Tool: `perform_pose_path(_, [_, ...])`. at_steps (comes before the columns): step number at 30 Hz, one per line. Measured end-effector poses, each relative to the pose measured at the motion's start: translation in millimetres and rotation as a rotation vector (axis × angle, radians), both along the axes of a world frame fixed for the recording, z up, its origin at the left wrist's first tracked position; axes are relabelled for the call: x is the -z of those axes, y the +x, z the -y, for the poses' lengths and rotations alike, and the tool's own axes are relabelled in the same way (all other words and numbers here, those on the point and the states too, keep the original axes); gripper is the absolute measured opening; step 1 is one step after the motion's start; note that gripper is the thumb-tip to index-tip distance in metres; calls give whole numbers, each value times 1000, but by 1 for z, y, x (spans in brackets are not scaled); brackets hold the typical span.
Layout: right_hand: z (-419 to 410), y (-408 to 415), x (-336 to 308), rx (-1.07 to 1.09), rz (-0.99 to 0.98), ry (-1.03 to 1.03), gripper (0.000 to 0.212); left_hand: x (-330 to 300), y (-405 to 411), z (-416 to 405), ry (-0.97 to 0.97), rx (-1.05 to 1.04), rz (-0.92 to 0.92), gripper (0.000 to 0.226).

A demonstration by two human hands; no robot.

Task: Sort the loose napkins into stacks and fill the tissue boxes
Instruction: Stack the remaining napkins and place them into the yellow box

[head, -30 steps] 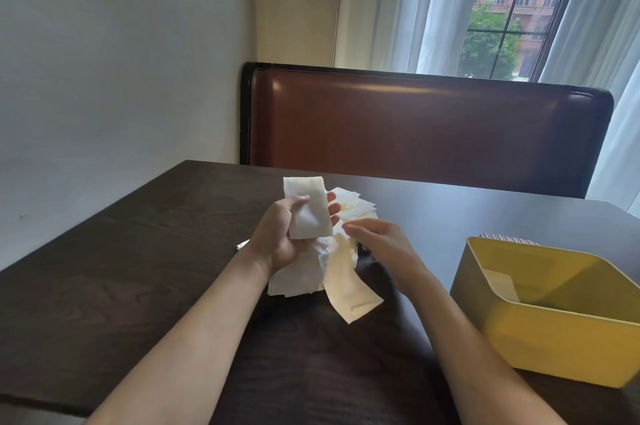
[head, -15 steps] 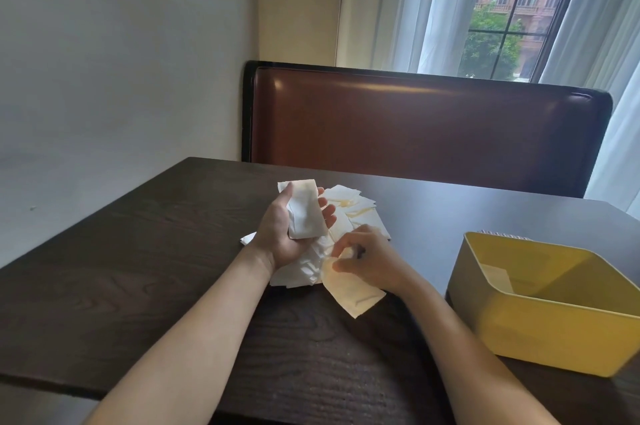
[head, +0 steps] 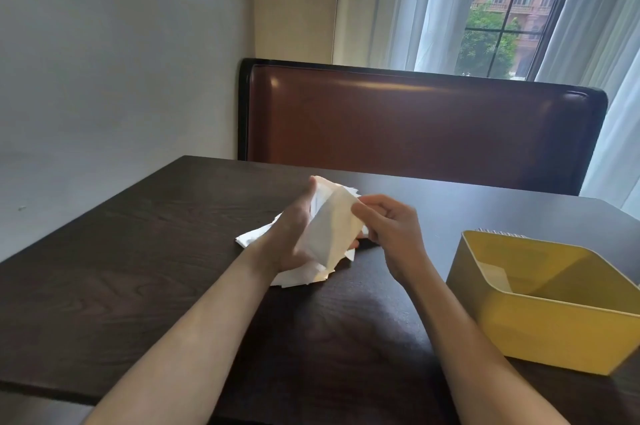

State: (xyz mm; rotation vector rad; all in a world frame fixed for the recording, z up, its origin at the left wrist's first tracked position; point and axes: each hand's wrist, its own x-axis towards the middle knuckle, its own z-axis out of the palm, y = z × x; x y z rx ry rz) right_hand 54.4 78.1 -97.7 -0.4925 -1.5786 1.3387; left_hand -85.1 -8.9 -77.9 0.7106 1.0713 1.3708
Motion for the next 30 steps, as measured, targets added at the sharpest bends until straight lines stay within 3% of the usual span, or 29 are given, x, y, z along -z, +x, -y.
perform_pose_path(5, [-8,-6,3,254,71,170,7,7,5,-2,37,145,39,73])
perform_pose_path(9, [-8,-7,2,229,52,63,10,3,-2,2,73,113,34,47])
perform_pose_path(13, [-21,-7,11,275,57,-72,24,5,-10,-3,27,-61,145,43])
perform_pose_path(18, [-43,-9,34,357,574,102,41,7,-21,-6,80,-215,334,47])
perform_pose_path(22, [-47,-18,41,265,1058,272,49,11,-22,-7,46,-226,284,50])
perform_pose_path(23, [-48,-19,43,284,1099,283,48,11,-23,-8,24,-234,254,50])
perform_pose_path(26, [-48,-17,40,344,1057,271,36,10,-26,-8,-5,-259,190,47])
perform_pose_path(30, [-42,-11,34,477,814,68,40,8,-29,-8,12,-325,143,46])
